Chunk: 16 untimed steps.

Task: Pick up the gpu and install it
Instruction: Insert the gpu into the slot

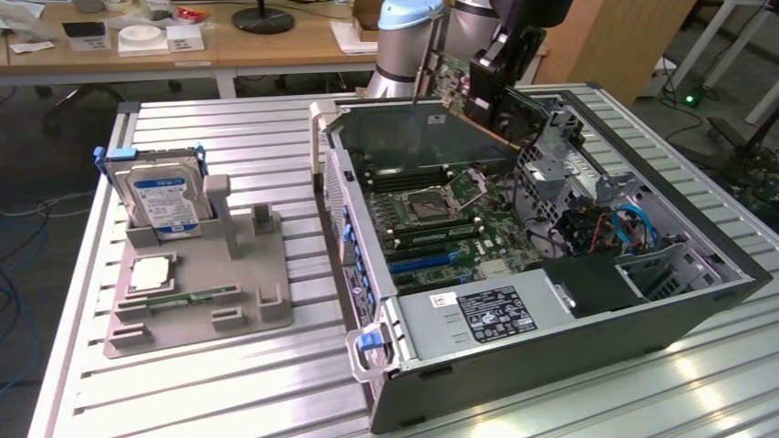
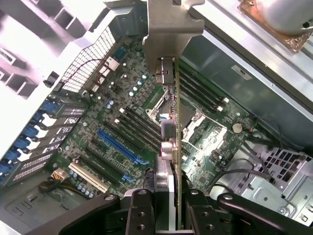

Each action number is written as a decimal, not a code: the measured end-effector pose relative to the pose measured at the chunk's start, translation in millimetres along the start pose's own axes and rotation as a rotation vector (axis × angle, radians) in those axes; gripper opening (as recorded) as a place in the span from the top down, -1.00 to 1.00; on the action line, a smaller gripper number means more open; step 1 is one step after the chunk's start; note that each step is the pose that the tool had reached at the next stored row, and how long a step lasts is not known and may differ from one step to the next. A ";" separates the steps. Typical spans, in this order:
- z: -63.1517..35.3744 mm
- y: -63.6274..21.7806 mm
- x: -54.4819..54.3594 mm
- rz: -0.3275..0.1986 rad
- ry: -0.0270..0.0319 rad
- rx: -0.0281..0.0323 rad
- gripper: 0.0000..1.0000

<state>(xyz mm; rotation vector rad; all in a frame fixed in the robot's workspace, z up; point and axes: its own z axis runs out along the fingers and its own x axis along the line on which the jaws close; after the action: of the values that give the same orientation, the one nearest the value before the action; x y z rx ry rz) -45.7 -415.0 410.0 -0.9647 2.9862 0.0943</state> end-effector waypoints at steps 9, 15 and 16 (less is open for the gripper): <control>-0.1 -0.1 0.2 -0.067 0.0033 -0.0020 0.44; -0.1 -0.2 0.3 -0.112 0.0056 -0.0033 0.44; -0.1 -0.2 0.3 -0.119 0.0060 -0.0035 0.44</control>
<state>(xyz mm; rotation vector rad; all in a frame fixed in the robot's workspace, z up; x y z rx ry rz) -45.8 -415.3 410.1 -1.1427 2.9261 0.0964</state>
